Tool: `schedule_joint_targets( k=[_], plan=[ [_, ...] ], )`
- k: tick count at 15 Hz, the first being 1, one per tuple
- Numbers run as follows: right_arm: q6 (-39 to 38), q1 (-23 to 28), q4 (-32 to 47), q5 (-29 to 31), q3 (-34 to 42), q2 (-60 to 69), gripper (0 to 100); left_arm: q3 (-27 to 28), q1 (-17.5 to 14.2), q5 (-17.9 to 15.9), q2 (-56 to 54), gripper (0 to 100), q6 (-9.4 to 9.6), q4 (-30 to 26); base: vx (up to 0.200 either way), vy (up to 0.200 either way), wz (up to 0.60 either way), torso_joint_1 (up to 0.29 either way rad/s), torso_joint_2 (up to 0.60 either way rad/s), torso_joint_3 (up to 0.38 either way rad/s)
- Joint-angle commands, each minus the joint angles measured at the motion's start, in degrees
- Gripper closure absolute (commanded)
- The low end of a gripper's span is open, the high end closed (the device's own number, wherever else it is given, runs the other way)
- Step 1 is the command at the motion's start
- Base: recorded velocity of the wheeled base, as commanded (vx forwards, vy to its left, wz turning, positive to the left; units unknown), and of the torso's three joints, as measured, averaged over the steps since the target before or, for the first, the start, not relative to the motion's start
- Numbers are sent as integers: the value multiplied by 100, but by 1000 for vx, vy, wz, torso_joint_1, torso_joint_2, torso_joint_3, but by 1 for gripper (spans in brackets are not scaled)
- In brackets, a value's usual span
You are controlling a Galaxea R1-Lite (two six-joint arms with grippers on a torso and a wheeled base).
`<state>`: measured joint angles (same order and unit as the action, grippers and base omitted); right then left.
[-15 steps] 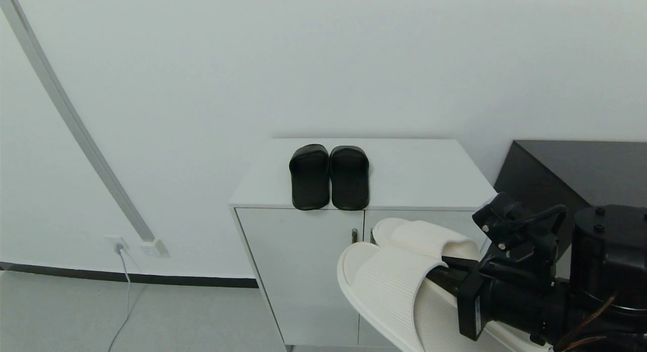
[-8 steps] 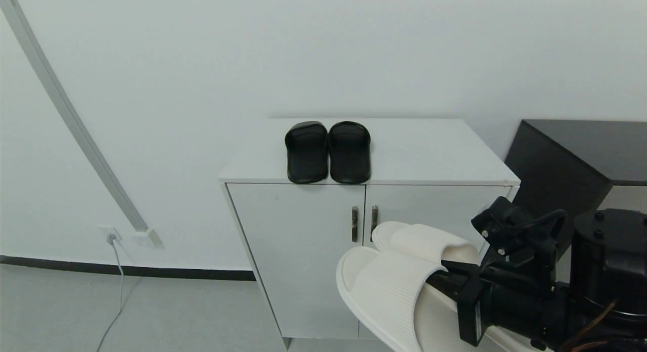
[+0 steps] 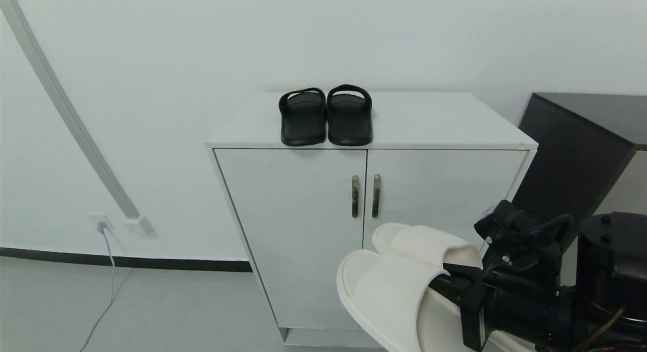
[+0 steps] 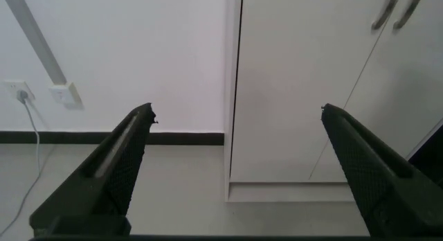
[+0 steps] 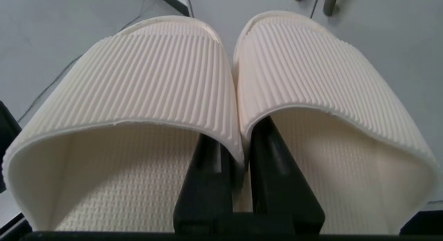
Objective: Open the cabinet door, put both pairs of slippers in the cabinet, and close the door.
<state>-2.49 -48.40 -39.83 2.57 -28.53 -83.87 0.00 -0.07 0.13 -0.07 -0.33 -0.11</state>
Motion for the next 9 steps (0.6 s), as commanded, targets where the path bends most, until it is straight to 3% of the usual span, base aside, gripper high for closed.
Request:
schedule_joint_targets(
  k=[1,9],
  plan=[
    [3,-3,-8,-2,23,11,100,0,-1,4,7,0,-2,2,0,0,0,-154,481,325],
    [3,-3,-8,-11,119,29,100,0,-1,-13,7,0,77,2,0,0,0,-118,461,338]
  ],
)
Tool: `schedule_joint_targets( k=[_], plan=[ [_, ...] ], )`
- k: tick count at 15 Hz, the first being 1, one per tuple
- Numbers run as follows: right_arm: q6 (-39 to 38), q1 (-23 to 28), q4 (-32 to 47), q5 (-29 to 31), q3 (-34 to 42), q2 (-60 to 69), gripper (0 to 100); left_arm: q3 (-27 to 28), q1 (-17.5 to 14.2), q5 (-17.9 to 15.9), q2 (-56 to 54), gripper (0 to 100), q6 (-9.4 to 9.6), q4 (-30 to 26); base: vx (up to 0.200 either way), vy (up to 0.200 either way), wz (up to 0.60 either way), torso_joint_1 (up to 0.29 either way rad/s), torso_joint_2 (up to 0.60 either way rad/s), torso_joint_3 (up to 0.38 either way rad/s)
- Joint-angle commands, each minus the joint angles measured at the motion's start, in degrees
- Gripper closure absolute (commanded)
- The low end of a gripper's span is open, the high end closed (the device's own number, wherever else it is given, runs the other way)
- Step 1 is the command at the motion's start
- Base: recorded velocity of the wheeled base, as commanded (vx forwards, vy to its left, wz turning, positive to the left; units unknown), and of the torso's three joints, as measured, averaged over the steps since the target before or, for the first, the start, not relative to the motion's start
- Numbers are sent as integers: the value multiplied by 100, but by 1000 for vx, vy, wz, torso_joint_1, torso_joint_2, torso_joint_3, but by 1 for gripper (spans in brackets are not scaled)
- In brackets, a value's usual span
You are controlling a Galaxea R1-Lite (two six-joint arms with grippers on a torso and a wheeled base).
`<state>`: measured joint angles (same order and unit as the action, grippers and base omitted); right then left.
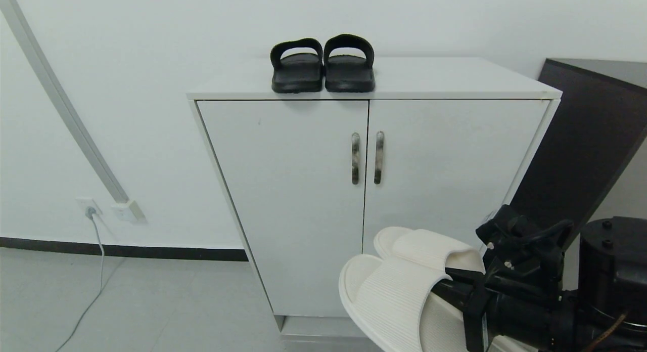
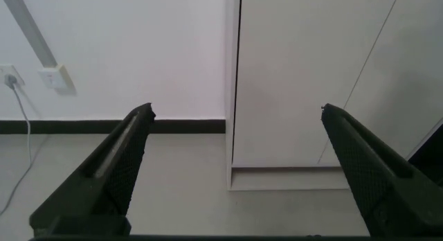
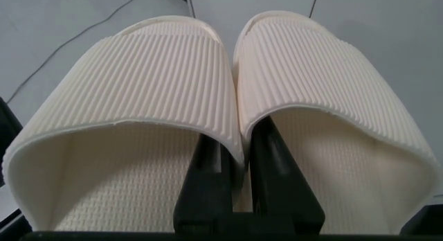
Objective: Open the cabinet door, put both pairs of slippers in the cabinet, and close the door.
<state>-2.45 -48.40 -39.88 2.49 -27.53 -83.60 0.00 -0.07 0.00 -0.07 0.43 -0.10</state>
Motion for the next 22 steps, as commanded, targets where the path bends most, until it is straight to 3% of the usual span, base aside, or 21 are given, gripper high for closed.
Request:
schedule_joint_targets(
  k=[1,6,7,8,9,10,12,14,15,16,18,19,20,21,22],
  plan=[
    [-1,-3,-3,-11,19,-24,100,0,-1,0,7,0,1,1,0,0,0,-66,456,378],
    [-1,-3,-73,-11,54,-60,100,9,7,-26,60,0,28,-17,0,0,0,-29,402,367],
    [-1,-3,-82,-20,63,-68,100,62,51,-44,253,0,116,19,0,0,0,-2,154,144],
    [-1,-3,-82,-11,72,-95,100,501,86,-62,605,0,-34,98,0,0,0,2,95,100],
    [-1,-3,-82,-11,72,-86,100,1257,95,-167,1115,0,-561,133,0,0,0,0,0,0],
    [-1,-3,-82,-11,72,-86,100,1521,95,-299,1387,0,-675,142,0,0,0,0,0,0],
    [8,-3,-82,24,37,-77,100,2250,95,-932,2495,0,-640,168,0,0,0,0,0,0],
    [8,6,-82,15,37,-60,100,2566,95,-1433,3505,0,-271,414,0,0,0,0,0,0],
    [8,6,-82,15,28,-60,100,2610,104,-1626,4033,0,-245,854,0,0,0,0,0,0],
    [8,6,-82,50,2,-77,100,2610,262,-1863,4446,0,-254,1311,0,0,0,0,0,0],
    [-1,6,-91,41,-16,-60,100,2637,737,-1898,5043,0,-280,1829,0,0,0,0,0,0],
    [-10,14,-99,33,-16,-60,100,2646,1334,-1898,5536,0,-298,2145,0,0,0,0,0,0],
    [-10,14,-99,24,-25,-60,100,2716,1765,-1898,5791,0,-368,2277,0,0,0,7,66,-2],
    [-10,14,-99,33,-42,-60,100,2777,1976,-1898,5914,0,-421,2330,0,0,0,0,0,0],
    [-10,23,-99,50,-42,-60,100,3076,2512,-1881,6248,0,-561,2392,0,0,0,0,0,0]
  ],
)
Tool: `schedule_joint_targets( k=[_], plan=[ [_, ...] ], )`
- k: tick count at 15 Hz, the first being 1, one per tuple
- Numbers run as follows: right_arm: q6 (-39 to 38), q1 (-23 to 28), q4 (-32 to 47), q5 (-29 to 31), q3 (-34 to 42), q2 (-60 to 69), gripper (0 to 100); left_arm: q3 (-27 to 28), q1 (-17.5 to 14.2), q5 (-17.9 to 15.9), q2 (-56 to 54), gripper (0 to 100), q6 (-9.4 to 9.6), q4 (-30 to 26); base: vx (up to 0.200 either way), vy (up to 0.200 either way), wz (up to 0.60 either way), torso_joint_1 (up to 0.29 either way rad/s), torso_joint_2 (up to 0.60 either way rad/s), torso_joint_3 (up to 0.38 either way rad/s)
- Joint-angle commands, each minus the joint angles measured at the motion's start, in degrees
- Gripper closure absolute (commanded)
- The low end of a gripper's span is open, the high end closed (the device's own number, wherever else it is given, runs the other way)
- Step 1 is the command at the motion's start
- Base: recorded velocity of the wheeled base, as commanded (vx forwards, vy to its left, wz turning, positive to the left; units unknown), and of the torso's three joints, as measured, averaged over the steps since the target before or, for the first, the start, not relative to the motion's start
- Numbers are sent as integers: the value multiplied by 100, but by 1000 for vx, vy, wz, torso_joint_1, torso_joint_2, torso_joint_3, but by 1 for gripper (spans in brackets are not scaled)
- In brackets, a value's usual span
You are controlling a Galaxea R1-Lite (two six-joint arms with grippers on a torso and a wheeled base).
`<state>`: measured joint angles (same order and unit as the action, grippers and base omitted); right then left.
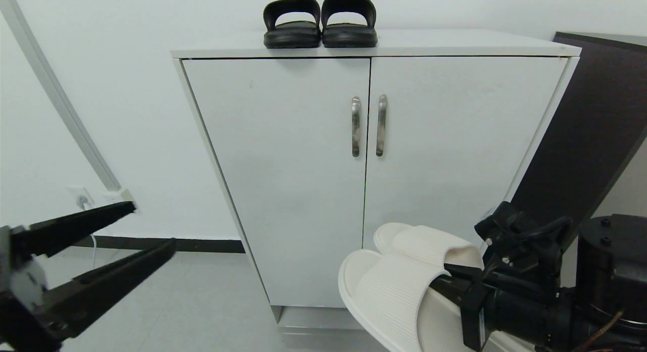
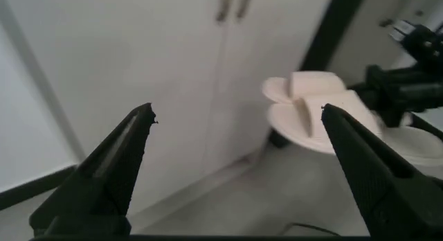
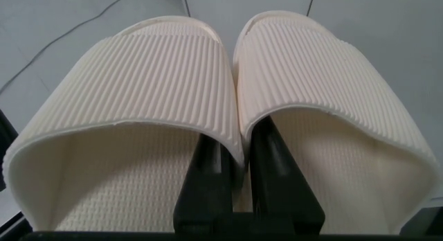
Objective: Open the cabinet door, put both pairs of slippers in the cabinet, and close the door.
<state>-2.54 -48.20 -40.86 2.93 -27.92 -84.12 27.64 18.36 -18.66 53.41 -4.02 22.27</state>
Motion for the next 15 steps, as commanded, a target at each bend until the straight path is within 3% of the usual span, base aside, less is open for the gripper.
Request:
schedule_joint_targets(
  k=[1,3,4,5,6,8,13,14,15],
  plan=[
    [-10,4,8,-3,-3,-8,100,559,1038,100,1093,0,-169,155,0,0,0,0,0,0],
    [-10,4,8,-11,-12,-44,100,1148,1952,750,1611,0,-301,163,0,0,0,0,0,0],
    [-10,4,8,-11,-12,-61,100,1464,2269,961,1919,0,-371,172,0,0,0,0,0,0],
    [-1,4,8,-11,-12,-61,100,1684,2383,996,2121,0,-380,199,0,0,0,0,0,0],
    [-1,-5,8,-3,6,-79,100,2114,2436,979,2561,0,-450,348,0,0,0,0,0,0],
    [-1,4,8,-3,6,-114,100,2747,2550,882,3158,0,-916,533,0,0,0,0,0,0],
    [-10,4,8,-29,14,-105,100,3626,2647,328,4002,0,-969,497,0,0,0,0,0,0],
    [-10,4,8,-29,23,-114,100,3767,2647,117,4081,0,-1022,471,0,0,0,0,0,0],
    [-10,4,8,-29,23,-114,100,3969,2629,-58,4195,0,-1215,453,0,0,0,0,0,0]
  ],
)
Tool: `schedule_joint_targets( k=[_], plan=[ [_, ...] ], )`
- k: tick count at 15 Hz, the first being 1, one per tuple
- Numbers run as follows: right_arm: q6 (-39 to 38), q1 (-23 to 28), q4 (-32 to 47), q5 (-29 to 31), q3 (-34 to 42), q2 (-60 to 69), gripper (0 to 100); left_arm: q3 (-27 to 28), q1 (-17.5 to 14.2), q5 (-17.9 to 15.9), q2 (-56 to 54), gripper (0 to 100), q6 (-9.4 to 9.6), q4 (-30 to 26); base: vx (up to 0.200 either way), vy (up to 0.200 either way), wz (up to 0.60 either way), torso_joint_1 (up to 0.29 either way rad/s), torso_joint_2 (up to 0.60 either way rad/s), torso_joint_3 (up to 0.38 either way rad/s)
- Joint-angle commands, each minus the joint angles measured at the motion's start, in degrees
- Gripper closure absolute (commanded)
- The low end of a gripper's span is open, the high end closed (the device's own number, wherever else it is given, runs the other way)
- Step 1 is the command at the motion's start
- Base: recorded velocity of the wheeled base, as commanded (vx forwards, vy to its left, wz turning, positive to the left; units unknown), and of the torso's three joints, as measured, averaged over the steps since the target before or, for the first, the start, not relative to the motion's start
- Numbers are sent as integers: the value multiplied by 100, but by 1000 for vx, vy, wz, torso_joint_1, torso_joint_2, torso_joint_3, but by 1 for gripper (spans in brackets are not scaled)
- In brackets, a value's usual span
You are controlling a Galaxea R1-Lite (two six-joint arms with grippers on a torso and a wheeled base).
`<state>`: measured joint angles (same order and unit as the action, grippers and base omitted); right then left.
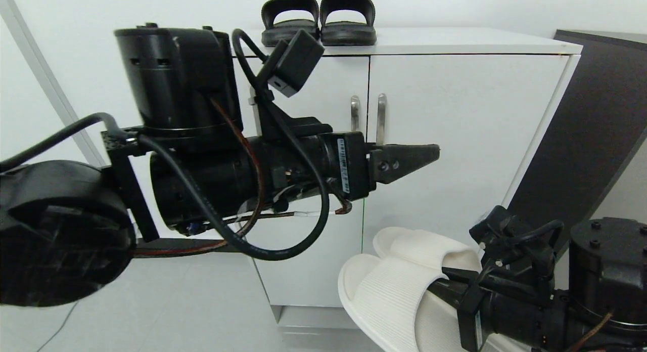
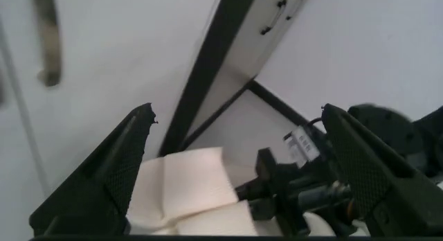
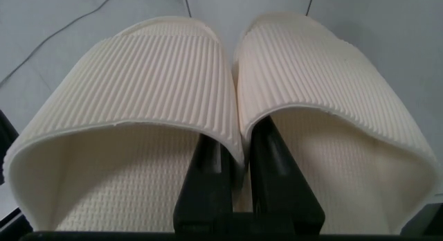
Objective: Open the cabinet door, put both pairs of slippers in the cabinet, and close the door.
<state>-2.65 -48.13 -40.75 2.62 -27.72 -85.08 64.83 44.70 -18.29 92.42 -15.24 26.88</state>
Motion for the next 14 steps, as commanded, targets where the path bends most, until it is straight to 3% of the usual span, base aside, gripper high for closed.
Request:
schedule_joint_targets(
  k=[1,2,5,8,14],
  plan=[
    [-8,-4,-3,2,4,-18,100,373,-32,-158,365,0,-216,-7,0,0,0,0,0,0],
    [-8,-4,-3,-7,4,-18,100,689,-208,-246,602,0,-410,-7,0,0,0,0,0,0],
    [-17,-4,-12,-7,4,-18,100,979,-269,-105,866,0,-427,-16,0,0,0,0,0,0],
    [-17,5,-12,-7,4,-18,100,1304,-339,449,1182,0,-410,-69,0,0,0,0,0,0],
    [-17,5,-12,-7,4,-18,100,1902,-515,897,1745,0,-383,-78,0,0,0,0,0,0]
  ],
)
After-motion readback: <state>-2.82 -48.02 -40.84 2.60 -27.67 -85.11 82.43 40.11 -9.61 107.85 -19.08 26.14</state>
